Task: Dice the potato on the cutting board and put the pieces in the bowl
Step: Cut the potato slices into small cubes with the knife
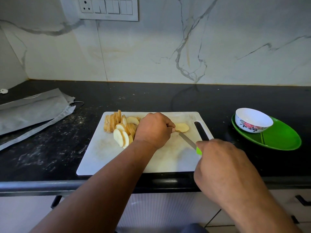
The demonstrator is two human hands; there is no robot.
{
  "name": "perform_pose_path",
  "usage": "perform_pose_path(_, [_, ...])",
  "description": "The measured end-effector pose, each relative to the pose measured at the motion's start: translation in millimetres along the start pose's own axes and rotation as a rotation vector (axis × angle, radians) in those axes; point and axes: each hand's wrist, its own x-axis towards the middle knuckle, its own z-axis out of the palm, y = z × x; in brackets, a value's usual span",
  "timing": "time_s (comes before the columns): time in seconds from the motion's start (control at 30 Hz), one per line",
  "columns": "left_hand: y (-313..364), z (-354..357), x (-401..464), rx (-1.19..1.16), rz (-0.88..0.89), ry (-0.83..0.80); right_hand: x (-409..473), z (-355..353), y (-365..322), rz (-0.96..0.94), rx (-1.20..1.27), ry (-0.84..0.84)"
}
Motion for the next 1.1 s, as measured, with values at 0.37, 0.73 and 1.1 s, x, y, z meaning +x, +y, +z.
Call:
perform_pose_path(0.37, [-3,2,0,0.044,0.015,0.029,50,24,-16,-0.022,-0.031,0.076])
perform_pose_path(0.73, [-2,2,2,0.023,0.021,0.010,33,28,-10,-0.041,-0.021,0.016])
perform_pose_path(1.1, [-3,3,-1,-0.011,-0.004,-0.006,31,10,26,0.052,0.113,0.183])
